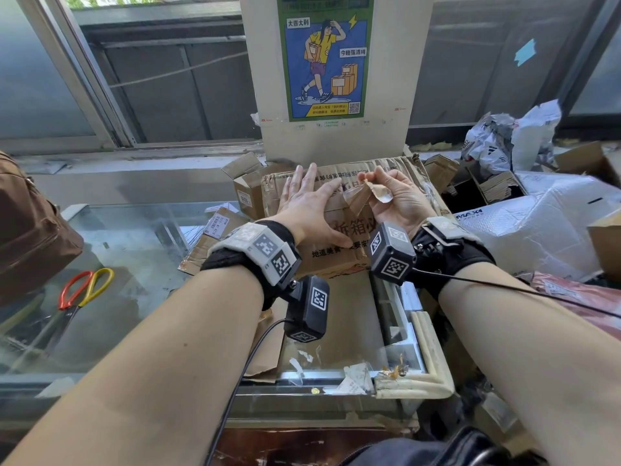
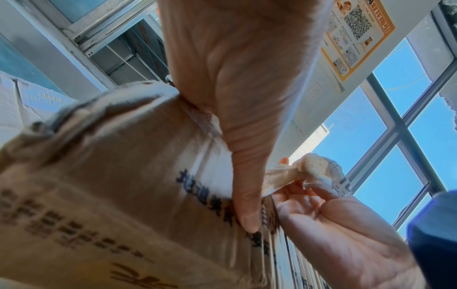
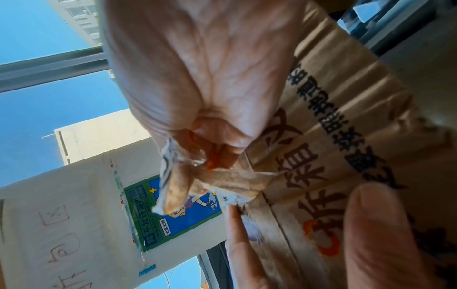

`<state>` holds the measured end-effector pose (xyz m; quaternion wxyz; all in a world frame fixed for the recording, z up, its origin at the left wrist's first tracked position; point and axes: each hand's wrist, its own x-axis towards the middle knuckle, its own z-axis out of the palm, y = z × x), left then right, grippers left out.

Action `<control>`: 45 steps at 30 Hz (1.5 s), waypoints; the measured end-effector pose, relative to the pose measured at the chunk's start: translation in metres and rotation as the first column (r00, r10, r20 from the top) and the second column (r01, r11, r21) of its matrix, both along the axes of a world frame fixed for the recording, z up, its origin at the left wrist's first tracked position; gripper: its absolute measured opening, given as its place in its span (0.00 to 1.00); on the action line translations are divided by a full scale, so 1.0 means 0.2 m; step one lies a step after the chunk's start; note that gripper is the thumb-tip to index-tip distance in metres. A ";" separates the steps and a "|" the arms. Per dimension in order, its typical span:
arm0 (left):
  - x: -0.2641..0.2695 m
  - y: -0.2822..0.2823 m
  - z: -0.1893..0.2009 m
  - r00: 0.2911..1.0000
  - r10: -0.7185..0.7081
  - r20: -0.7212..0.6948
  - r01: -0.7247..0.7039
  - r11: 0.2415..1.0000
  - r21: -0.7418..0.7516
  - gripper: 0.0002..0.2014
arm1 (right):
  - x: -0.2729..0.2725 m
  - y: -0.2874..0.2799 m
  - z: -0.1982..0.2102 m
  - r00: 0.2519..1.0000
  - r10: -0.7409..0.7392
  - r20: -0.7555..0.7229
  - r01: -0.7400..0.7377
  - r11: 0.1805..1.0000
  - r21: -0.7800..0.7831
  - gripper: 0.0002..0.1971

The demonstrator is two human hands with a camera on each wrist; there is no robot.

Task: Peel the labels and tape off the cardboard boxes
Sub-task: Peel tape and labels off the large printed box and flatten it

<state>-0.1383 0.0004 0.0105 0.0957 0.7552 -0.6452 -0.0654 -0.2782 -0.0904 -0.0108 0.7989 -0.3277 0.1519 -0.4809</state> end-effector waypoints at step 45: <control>-0.02 0.01 0.00 0.998 0.015 0.060 -0.016 1.000 0.022 0.57 | -0.03 0.04 0.03 0.582 -0.443 -0.682 -0.156 0.762 -0.628 0.04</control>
